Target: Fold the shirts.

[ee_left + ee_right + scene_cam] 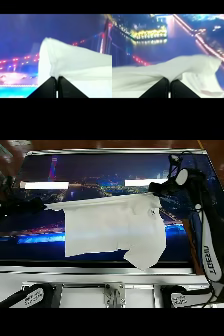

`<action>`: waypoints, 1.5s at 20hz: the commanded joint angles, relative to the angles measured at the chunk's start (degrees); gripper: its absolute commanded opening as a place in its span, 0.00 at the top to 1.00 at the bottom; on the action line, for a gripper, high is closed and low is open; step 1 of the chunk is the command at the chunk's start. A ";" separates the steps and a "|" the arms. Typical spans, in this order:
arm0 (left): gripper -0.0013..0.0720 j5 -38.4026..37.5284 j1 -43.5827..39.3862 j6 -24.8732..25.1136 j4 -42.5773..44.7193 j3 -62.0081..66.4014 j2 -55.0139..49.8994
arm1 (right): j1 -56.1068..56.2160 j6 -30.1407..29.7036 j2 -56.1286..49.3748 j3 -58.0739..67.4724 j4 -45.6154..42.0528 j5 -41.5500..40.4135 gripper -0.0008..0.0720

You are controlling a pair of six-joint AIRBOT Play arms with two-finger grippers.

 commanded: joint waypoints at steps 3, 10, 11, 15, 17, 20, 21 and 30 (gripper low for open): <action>0.79 -2.34 -0.46 -0.39 -13.66 -0.04 -11.78 | 0.35 -0.48 -7.06 -0.04 9.31 2.05 0.60; 0.30 -36.61 15.80 2.45 0.90 3.67 -10.01 | -14.12 -11.65 4.74 -1.86 -8.17 31.98 0.12; 0.29 -37.55 17.51 4.15 1.18 0.20 -8.41 | -17.70 -11.65 7.17 -5.68 -6.75 32.35 0.12; 0.14 -30.32 19.47 9.94 -3.50 -20.15 -4.63 | -31.17 -15.41 15.56 -24.76 11.47 27.02 0.12; 0.14 -24.20 18.80 12.70 -8.61 -27.04 -4.63 | -33.88 -16.83 16.39 -29.42 16.15 25.46 0.12; 0.14 -18.21 17.03 13.44 -13.29 -31.71 -5.22 | -33.90 -16.85 16.35 -30.49 16.92 24.83 0.12; 0.14 -17.44 15.69 13.57 -13.40 -32.02 -5.92 | -33.92 -16.87 16.35 -30.51 17.38 24.72 0.12; 0.67 -7.41 4.46 11.23 -19.74 -31.98 -10.71 | -33.90 -17.35 16.33 -31.47 15.04 22.91 0.12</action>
